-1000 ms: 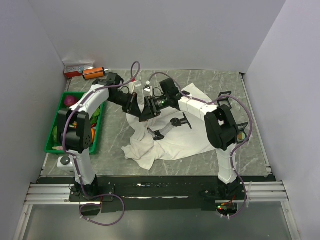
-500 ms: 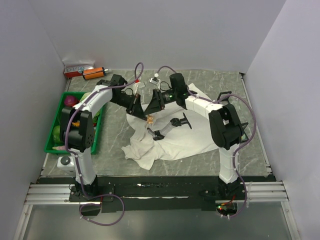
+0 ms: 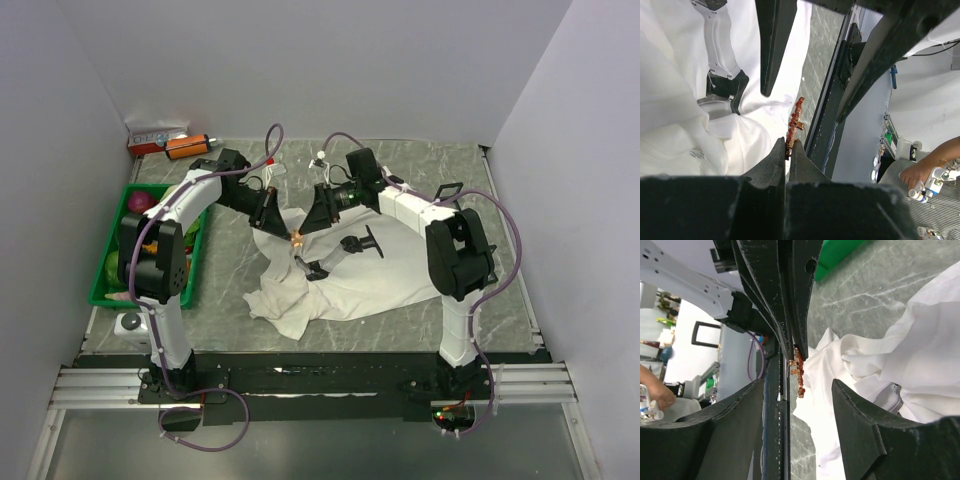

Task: Remove the brooch from the garment

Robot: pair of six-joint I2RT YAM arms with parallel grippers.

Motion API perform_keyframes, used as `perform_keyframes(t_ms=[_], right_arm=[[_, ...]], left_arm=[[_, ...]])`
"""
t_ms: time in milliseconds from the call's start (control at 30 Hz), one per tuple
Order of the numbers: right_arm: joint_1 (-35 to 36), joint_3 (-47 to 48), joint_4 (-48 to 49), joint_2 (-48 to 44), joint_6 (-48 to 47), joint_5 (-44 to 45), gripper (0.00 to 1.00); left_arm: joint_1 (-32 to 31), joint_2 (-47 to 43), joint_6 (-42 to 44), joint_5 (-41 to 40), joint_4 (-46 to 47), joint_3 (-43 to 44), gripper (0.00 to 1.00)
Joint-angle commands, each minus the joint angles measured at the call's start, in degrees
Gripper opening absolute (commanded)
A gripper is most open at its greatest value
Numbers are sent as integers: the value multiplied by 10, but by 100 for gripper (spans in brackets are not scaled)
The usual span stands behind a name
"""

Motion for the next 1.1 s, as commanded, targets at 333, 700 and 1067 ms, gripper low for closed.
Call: perform_keyframes(t_ms=[333,700,1067], right_arm=[[30,43,-41,-25,-59,24,53],[30,43,-39,-19,-59,20,39],[37,48,-43,-15,-66,27,32]], left_arm=[[2,-8,14,40,-4,17,1],[2,-6,11,41,-2,17,1],[2,-5,11,43,-2,18,1]])
